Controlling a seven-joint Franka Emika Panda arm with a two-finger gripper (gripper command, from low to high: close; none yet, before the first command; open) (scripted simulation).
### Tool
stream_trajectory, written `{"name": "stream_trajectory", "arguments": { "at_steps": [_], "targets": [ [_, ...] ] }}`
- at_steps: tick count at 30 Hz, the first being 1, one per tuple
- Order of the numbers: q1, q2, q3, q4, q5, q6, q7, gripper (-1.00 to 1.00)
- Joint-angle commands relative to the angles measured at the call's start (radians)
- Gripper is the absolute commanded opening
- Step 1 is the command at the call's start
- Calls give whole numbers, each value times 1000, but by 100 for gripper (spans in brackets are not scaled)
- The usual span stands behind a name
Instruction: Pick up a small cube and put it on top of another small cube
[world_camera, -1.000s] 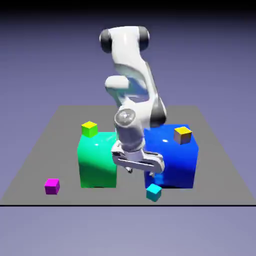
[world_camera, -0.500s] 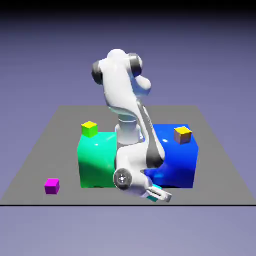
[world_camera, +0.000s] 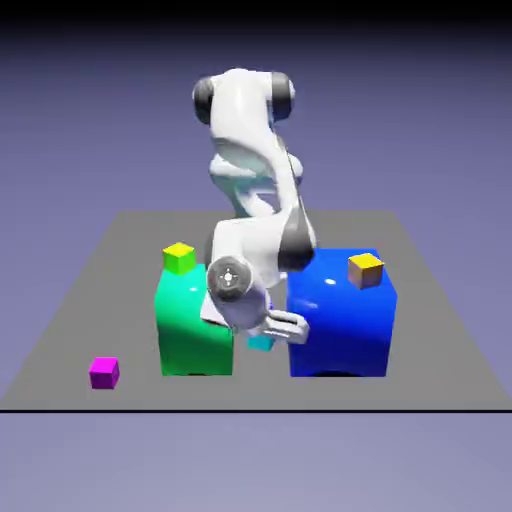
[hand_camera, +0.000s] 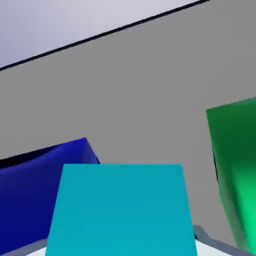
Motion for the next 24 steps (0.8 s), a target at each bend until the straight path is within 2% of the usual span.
{"name": "stream_trajectory", "arguments": {
  "at_steps": [1,13,15,21,22,24],
  "targets": [
    [17,-36,-31,-15,-27,-21,-42,-100],
    [248,-411,-452,-266,-344,-243,-523,-100],
    [251,-410,-458,-272,-347,-243,-525,-100],
    [233,-447,-477,-458,-375,-92,-496,-100],
    [233,-447,-477,-458,-375,-92,-496,100],
    [236,-440,-473,-422,-370,-121,-501,100]
  ]
}}
